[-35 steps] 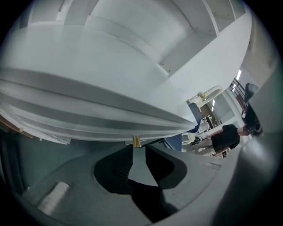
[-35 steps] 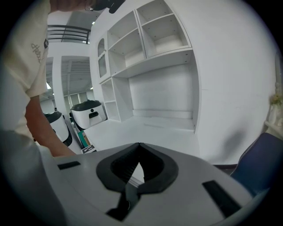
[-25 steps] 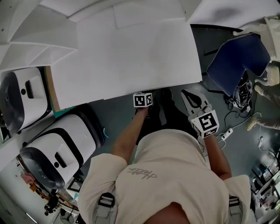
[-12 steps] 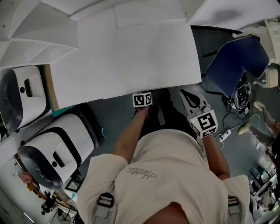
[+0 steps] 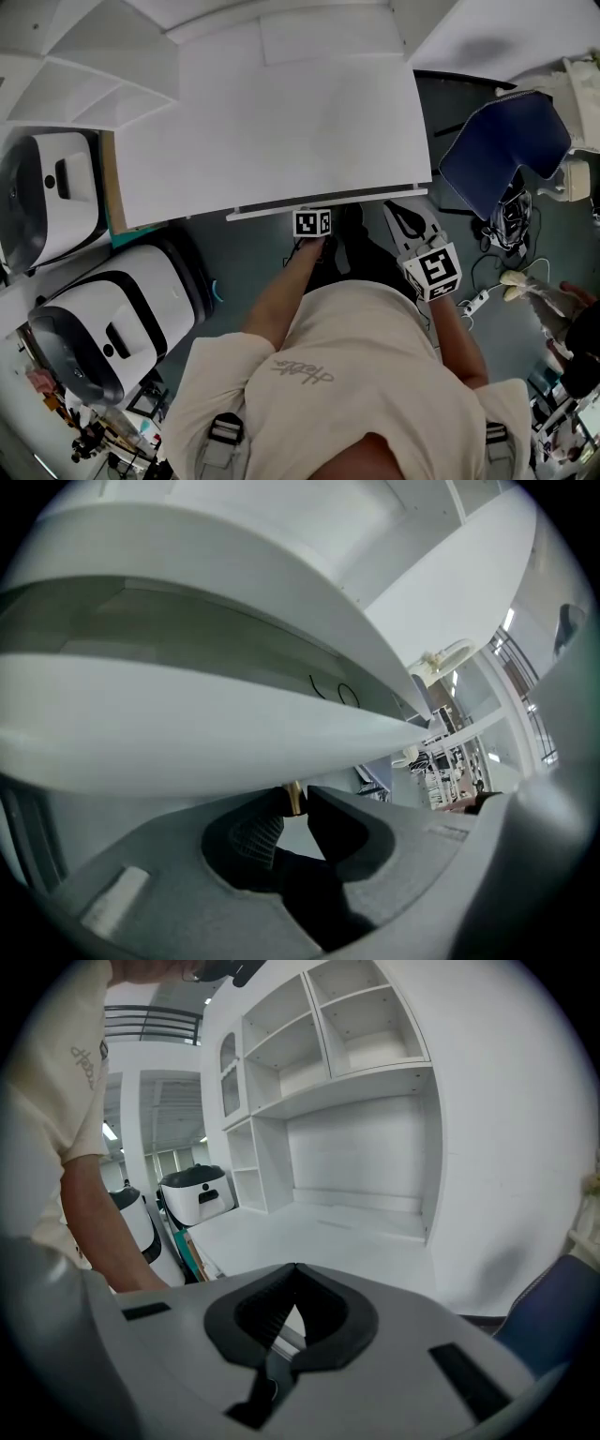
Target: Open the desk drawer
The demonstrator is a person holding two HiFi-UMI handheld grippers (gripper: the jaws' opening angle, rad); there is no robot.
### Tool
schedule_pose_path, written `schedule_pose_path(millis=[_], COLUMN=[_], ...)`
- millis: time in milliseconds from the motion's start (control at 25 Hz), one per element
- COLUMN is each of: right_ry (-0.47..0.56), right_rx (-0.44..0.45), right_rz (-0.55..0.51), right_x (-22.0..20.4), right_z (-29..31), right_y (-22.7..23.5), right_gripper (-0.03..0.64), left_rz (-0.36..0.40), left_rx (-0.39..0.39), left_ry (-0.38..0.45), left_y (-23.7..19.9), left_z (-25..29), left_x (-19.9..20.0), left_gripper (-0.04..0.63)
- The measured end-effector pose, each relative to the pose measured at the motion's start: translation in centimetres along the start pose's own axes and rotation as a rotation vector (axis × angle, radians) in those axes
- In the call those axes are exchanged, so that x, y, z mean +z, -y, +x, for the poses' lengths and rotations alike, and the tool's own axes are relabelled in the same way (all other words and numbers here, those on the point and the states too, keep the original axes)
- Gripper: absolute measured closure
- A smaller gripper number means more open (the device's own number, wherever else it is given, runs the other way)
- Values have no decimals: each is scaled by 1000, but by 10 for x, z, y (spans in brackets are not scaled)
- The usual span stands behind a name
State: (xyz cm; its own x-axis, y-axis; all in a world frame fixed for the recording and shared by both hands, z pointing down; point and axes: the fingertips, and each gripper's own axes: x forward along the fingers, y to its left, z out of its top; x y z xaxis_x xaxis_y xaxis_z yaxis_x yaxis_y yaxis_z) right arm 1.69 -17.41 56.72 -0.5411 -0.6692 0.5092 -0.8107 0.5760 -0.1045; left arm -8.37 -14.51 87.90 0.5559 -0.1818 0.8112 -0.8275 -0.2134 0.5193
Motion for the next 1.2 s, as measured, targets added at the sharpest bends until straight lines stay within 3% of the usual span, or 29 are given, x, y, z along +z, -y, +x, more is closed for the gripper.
schedule_pose_path(millis=[240, 680, 1200], right_ry=[31, 3, 57], right_rx=[-18, -97, 40], right_rz=[127, 119, 59], right_x=[0, -23, -36], right_z=[-8, -35, -60], right_y=[-10, -27, -26], right_gripper=[614, 615, 615], left_rz=[10, 18, 6], left_rx=[-2, 31, 54], left_ry=[4, 17, -10], left_y=[3, 7, 18], left_z=[-5, -9, -12], left_x=[-15, -32, -71], left_gripper=[507, 507, 508])
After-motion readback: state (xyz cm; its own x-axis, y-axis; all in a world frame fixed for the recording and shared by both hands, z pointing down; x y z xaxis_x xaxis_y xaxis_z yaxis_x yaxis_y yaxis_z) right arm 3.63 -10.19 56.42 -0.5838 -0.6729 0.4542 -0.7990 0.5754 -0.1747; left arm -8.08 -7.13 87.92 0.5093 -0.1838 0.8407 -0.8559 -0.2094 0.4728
